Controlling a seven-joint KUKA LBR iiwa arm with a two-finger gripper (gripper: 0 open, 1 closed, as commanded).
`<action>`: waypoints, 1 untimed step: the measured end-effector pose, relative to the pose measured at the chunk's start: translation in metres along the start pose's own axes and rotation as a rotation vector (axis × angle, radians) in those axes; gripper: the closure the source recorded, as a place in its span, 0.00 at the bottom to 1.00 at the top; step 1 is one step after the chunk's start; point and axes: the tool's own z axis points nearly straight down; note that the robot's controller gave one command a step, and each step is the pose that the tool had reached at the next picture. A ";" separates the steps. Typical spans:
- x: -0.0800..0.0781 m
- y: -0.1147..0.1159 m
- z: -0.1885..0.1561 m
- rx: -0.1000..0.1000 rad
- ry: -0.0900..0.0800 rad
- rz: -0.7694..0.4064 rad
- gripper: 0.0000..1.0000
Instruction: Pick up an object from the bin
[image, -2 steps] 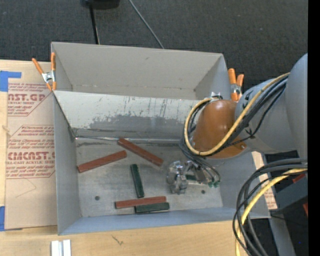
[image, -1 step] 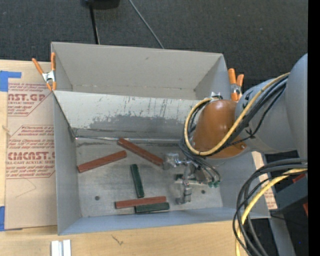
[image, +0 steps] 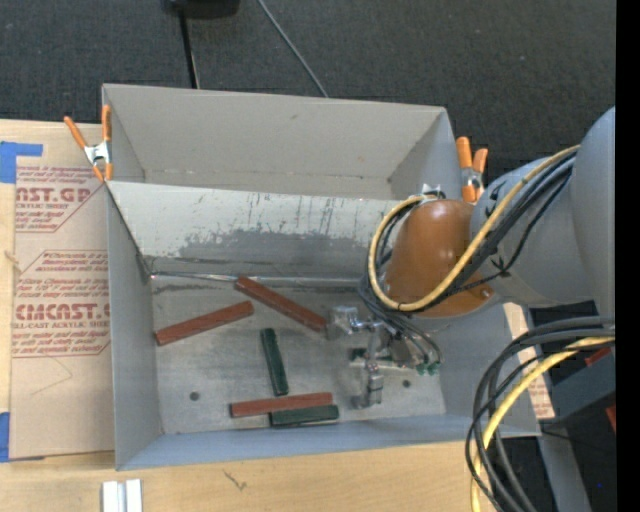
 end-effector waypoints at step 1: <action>-0.045 -0.081 -0.001 0.002 -0.003 -0.209 1.00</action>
Offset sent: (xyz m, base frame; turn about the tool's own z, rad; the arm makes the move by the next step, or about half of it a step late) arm 0.0000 0.0000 0.0000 0.0000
